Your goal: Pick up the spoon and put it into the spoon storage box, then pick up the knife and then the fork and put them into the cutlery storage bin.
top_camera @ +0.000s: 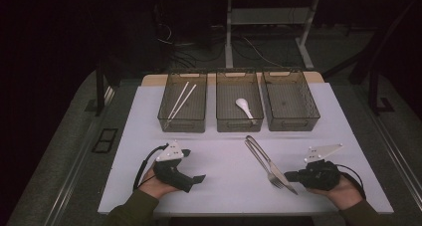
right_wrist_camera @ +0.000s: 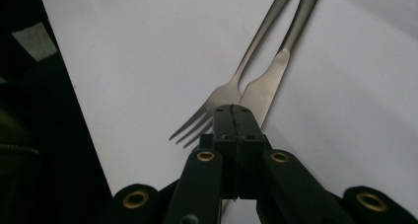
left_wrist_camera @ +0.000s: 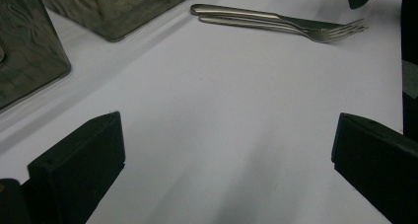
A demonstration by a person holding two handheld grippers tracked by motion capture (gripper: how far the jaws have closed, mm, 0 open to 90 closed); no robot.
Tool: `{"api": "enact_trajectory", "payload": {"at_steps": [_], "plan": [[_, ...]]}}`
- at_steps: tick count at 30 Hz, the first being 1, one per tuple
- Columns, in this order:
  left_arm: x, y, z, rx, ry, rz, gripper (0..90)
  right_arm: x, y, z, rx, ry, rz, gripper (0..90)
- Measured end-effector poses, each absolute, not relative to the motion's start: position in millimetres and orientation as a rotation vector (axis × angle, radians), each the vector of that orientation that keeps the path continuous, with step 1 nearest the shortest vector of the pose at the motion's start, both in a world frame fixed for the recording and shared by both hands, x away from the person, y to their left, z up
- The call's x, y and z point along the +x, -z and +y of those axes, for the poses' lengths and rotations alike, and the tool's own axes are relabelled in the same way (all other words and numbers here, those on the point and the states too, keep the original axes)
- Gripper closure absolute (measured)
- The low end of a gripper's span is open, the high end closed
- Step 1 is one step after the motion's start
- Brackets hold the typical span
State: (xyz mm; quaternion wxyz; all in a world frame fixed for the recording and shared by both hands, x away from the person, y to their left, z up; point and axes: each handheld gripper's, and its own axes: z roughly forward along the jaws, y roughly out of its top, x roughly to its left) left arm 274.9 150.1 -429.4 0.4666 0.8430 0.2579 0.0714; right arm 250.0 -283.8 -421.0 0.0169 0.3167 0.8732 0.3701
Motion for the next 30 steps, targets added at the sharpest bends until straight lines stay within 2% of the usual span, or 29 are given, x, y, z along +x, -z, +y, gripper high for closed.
{"api": "enact_trajectory", "payload": {"at_steps": [12, 30], "plan": [[275.1, 429.2, 150.4, 2.068, -0.180, 0.632, 0.0, 236.1, 437.8, -281.1, 0.969, -1.049, 2.778, 89.5], [275.6, 429.3, 150.6, 2.070, -0.181, 0.633, 0.0, 234.0, 439.2, -283.9, 0.953, -0.957, 2.753, 89.6]]}}
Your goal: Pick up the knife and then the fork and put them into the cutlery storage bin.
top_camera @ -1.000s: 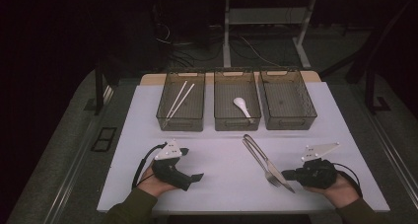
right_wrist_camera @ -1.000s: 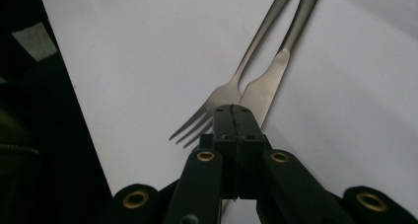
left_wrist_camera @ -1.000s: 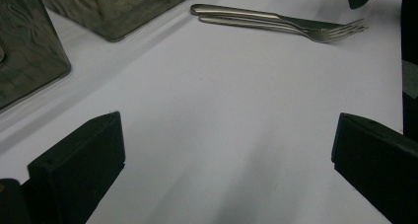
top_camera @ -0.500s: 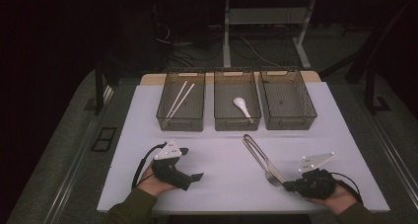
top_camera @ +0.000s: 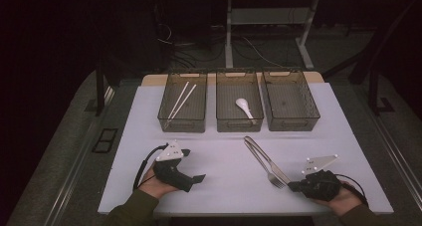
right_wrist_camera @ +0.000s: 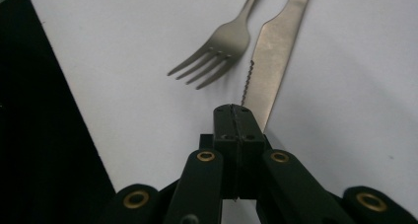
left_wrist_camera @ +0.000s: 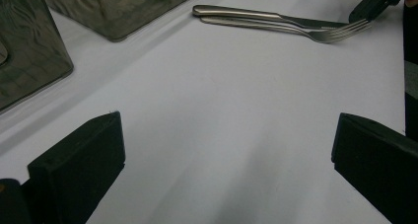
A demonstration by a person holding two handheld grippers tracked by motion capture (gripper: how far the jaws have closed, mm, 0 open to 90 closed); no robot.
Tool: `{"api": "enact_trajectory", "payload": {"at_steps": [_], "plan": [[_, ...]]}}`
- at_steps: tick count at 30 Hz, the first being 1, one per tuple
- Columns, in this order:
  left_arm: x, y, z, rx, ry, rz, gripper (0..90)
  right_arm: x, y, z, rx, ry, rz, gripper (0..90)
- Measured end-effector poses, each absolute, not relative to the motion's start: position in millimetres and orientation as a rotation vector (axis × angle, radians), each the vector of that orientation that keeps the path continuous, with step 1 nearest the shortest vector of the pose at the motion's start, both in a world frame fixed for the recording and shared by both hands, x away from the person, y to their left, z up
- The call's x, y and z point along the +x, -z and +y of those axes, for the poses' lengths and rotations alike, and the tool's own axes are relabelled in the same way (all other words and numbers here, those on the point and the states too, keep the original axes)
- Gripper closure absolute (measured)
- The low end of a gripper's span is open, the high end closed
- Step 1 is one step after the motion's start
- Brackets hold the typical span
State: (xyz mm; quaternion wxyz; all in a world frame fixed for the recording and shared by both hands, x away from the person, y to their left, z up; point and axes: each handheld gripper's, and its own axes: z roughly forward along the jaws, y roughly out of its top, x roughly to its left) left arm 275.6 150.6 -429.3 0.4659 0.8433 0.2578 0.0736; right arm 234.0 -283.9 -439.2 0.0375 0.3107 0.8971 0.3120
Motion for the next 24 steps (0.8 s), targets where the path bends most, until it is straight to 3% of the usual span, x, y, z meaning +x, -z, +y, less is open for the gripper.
{"api": "enact_trajectory", "payload": {"at_steps": [24], "plan": [[275.6, 430.0, 149.6, 2.064, -0.178, 0.637, 0.0, 264.0, 438.5, -316.1, 1.081, -0.866, 2.631, 89.6]]}}
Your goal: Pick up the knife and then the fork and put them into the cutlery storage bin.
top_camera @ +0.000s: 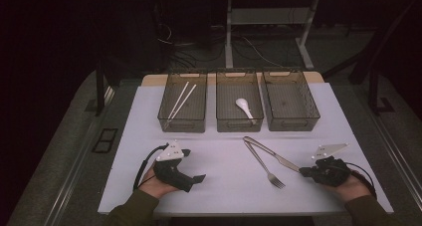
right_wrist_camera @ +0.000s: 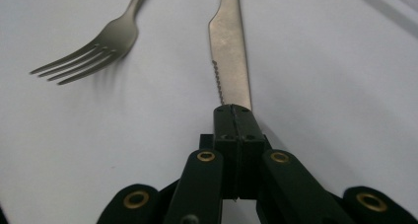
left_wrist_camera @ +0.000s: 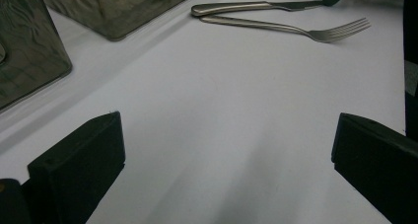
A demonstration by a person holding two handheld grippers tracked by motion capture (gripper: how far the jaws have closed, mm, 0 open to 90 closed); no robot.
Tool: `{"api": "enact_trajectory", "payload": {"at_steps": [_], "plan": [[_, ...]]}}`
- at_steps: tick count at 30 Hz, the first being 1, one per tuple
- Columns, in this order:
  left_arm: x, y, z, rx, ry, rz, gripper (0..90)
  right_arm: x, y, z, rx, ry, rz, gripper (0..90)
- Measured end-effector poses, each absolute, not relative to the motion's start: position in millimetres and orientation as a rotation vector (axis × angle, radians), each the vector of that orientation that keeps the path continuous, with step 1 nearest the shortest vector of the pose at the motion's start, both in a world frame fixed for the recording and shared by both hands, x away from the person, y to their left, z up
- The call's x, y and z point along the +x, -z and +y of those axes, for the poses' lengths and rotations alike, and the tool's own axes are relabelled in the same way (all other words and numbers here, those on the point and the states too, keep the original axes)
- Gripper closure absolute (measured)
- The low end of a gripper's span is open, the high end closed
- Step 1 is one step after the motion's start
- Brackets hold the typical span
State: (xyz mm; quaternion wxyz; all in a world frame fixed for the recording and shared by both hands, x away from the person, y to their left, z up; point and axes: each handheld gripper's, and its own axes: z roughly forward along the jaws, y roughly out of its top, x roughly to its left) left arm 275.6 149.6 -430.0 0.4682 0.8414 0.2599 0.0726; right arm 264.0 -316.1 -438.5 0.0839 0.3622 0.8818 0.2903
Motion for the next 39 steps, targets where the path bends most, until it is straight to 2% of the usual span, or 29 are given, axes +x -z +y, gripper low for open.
{"api": "enact_trajectory", "payload": {"at_steps": [8, 12, 24, 31, 39], "plan": [[275.6, 430.0, 149.5, 2.063, -0.177, 0.636, 0.0, 270.5, 434.7, -319.9, 1.076, -0.919, 2.635, 89.0], [275.6, 430.1, 149.2, 2.065, -0.177, 0.636, 0.0, 274.6, 427.5, -320.1, 1.084, -0.972, 2.620, 81.4], [275.9, 429.9, 150.0, 2.059, -0.170, 0.632, 0.0, 299.2, 406.7, -303.6, 1.066, -1.027, 2.625, 50.6], [276.0, 430.3, 149.5, 2.060, -0.169, 0.634, 0.0, 312.4, 399.7, -291.5, 1.050, -1.063, 2.620, 40.6], [276.4, 430.5, 149.8, 2.060, -0.169, 0.634, 0.0, 328.0, 399.7, -277.5, 1.073, -1.057, 2.618, 34.2]]}}
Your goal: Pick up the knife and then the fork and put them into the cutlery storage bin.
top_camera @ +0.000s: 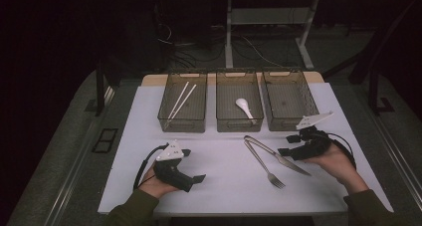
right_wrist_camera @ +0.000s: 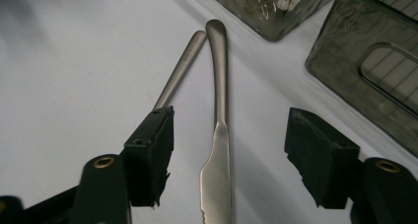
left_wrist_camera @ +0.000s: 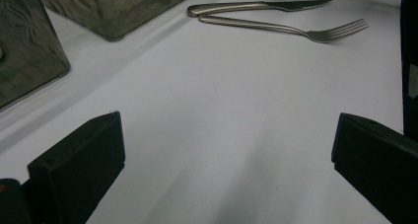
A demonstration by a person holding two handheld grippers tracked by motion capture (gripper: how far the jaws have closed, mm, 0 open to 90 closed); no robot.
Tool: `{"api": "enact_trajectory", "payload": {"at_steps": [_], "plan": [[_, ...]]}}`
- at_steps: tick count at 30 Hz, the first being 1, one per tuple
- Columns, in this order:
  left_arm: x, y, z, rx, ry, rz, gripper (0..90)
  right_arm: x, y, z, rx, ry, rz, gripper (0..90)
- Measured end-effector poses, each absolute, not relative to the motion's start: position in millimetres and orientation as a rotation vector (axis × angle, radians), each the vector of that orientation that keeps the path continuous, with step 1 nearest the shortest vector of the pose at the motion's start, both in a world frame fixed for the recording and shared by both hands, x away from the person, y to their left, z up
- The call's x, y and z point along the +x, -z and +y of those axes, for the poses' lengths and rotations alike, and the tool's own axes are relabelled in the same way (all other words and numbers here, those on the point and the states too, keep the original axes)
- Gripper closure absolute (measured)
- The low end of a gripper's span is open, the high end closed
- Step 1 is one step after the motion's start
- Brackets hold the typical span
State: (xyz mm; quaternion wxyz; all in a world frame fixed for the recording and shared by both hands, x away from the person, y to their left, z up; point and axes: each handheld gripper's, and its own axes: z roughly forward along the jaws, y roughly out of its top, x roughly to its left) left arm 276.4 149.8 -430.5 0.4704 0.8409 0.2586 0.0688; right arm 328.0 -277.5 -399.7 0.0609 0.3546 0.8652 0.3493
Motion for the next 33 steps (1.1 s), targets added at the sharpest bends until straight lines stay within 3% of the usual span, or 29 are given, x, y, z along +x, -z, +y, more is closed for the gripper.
{"api": "enact_trajectory", "payload": {"at_steps": [16, 33], "plan": [[276.2, 430.4, 149.6, 2.060, -0.169, 0.632, 0.0, 355.9, 396.5, -246.8, 1.038, -1.026, 2.680, 38.0], [275.9, 430.1, 149.7, 2.061, -0.168, 0.628, 0.0, 369.8, 405.8, -225.0, 0.993, -0.848, 2.783, 57.4]]}}
